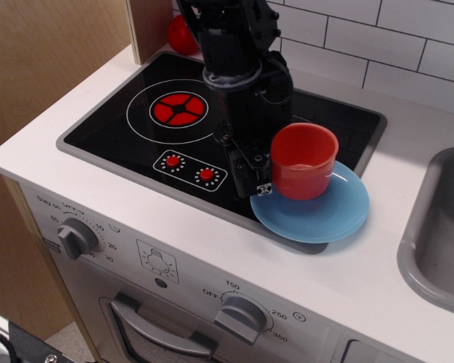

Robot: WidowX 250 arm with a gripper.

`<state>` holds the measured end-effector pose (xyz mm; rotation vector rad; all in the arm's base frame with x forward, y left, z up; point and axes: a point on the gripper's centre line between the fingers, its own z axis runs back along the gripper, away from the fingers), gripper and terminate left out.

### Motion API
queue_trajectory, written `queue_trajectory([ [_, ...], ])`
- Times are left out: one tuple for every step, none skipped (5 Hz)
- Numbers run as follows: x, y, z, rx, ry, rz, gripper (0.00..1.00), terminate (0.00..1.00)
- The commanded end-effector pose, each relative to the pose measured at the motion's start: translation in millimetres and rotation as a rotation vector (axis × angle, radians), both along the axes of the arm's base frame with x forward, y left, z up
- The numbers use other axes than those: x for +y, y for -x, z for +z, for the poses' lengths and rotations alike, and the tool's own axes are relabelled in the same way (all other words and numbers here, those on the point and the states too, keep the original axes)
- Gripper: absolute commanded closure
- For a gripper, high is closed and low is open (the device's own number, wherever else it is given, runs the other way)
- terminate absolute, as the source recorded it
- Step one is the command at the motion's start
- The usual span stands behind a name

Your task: Put cup on plate

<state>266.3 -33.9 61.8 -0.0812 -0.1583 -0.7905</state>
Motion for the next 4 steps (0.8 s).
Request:
queue_trajectory([
  [1, -13, 12, -0.038, -0.001, 0.002, 0.00, 0.00],
  [5, -12, 18, -0.035, 0.017, -0.003, 0.00, 0.00],
  [12, -12, 37, -0.029, 0.037, 0.016, 0.00, 0.00],
  [21, -19, 55, -0.049, 0.041, 0.058, 0.00, 0.00],
])
